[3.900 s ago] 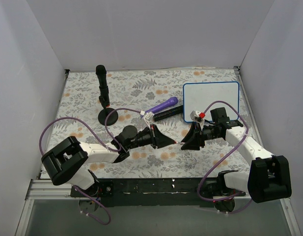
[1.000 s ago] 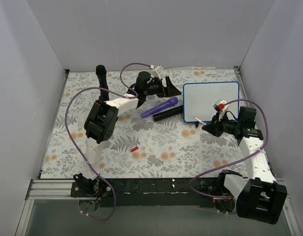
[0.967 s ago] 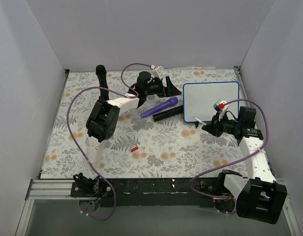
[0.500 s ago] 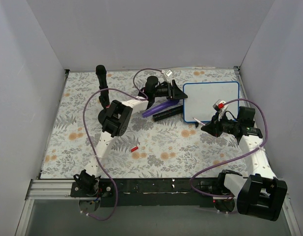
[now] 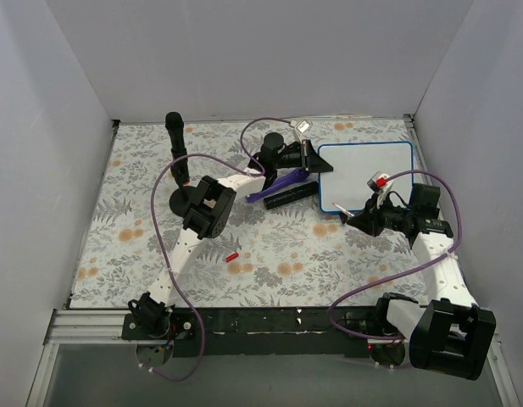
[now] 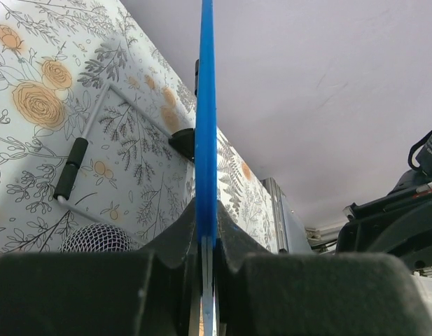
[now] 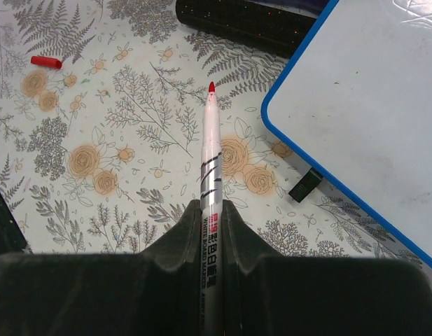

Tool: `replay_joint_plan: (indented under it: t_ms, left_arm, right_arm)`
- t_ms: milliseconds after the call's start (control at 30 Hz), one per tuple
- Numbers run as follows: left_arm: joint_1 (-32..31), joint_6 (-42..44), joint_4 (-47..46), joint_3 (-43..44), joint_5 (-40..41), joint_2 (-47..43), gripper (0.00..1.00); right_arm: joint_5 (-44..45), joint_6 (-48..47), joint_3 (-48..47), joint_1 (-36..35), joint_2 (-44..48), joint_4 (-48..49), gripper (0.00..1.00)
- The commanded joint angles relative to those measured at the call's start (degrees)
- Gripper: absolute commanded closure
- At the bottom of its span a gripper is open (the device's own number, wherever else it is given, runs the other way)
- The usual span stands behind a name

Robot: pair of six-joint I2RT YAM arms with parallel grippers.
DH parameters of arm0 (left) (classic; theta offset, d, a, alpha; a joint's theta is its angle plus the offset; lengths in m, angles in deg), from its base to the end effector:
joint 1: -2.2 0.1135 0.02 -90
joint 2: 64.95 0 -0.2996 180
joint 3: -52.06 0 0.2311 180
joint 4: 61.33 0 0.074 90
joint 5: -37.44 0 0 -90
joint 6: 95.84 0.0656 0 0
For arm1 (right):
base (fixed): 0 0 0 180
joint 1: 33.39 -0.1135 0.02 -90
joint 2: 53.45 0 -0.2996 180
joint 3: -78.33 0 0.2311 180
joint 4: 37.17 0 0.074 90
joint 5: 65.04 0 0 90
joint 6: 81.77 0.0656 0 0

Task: Write a sentence on the whiteboard
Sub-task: Pick up the whiteboard from the whiteboard stand.

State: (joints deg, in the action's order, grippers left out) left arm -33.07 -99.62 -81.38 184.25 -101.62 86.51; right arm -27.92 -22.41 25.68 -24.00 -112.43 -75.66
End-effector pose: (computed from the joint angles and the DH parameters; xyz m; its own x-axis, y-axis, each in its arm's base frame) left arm 0.4762 -0.3975 0.1820 -0.9936 -0.0981 0.0557 -0.0545 -0.0144 -0.9984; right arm 0.1820 0.0229 0.2647 -0.3641 -0.2515 -0.8967 -0.7498 0.6503 0.1221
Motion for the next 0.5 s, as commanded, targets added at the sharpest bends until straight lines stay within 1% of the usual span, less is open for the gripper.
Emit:
replay_joint_plan:
  t_ms: [0,467]
  left_arm:
    - [0.2,1.0,-3.4,1.4,1.8,-2.3,1.0]
    - [1.4,5.1,-7.0,1.7,7.4,-10.7,1.0]
  right_arm:
    - [-1.7,-0.9,-1.9,0.2,0.1,0.2,0.99]
    - [-7.2,-5.1,-2.6,0.2,2.6,-3.8,0.99]
